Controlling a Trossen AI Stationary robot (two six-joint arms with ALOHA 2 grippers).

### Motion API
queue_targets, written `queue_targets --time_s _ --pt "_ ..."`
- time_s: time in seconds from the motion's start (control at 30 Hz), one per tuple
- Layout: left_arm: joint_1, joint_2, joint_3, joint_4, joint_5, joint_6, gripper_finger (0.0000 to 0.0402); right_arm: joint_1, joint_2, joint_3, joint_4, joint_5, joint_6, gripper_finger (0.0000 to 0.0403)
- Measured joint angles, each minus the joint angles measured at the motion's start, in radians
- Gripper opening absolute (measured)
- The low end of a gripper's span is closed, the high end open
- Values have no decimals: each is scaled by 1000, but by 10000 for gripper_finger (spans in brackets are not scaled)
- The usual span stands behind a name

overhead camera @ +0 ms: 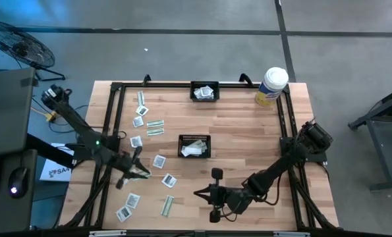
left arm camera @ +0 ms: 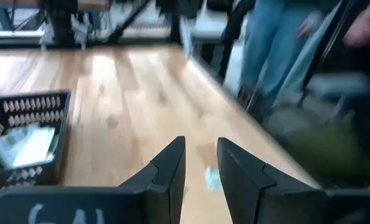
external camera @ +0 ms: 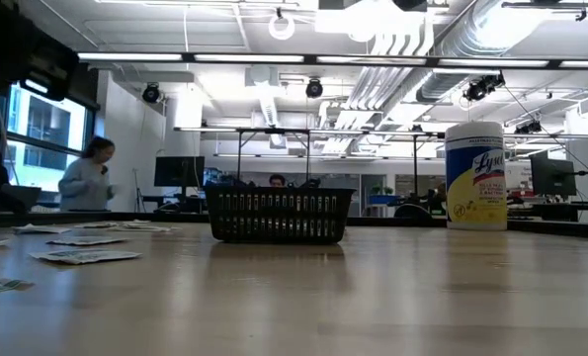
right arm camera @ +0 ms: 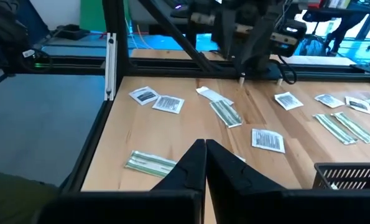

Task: Pick & Place First Aid Supplies
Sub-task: Put the towelette pack into the top black basket

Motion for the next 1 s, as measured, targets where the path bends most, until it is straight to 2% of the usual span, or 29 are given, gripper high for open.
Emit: queue_targets --time_s 0.17,0.4,0.7,0.87,1.0 --pt "-53 197 52 4 -63 40 92 0 0 0 -2 0 2 2" --pt "-51 424 53 42 -102 -14 92 0 0 -10 0 2 20 1" --pt "-50 684 64 318 -103 9 92 -10 1 -11 -17 4 40 1" --pt "-48 807 148 332 -150 6 92 -9 1 -11 -17 1 40 4" --pt "-6 905 232 329 -118 13 104 -10 1 -11 -17 0 40 2"
